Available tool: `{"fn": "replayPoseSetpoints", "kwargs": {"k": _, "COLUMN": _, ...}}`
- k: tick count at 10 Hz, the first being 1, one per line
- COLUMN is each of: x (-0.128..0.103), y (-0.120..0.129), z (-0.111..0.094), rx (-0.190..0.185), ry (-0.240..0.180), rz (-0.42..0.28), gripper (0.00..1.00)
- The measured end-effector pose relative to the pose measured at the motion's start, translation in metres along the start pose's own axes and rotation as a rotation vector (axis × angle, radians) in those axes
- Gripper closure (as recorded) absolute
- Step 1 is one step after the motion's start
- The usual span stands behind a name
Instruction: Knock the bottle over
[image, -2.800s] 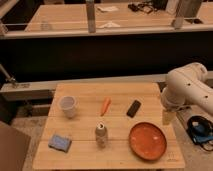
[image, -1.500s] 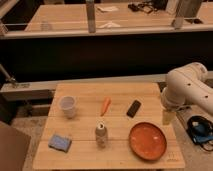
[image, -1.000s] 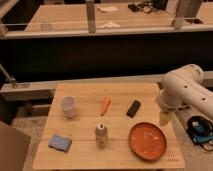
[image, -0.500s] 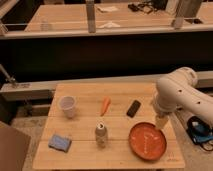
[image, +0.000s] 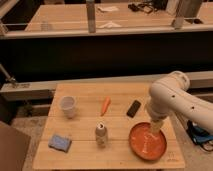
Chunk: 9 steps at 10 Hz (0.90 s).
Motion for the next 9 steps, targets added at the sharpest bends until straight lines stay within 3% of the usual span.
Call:
{"fn": "replayPoseSetpoints", "kwargs": {"k": 2, "x": -0.03, "y": 0.003, "z": 0.003, "rx": 0.004, "ry": -0.007, "rz": -0.048, "gripper": 0.41}}
{"fn": "replayPoseSetpoints", "kwargs": {"k": 4, "x": -0.041, "y": 0.008, "z": 0.004, "rx": 0.003, "ry": -0.01, "rz": -0.098, "gripper": 0.47}}
{"fn": "replayPoseSetpoints", "kwargs": {"k": 7, "x": -0.081, "y": 0.005, "z": 0.005, "rx": 0.0, "ry": -0.025, "rz": -0.206, "gripper": 0.76}}
{"fn": "replayPoseSetpoints", "kwargs": {"k": 9, "x": -0.095, "y": 0.007, "z": 0.006, "rx": 0.001, "ry": -0.028, "rz": -0.26, "gripper": 0.87}}
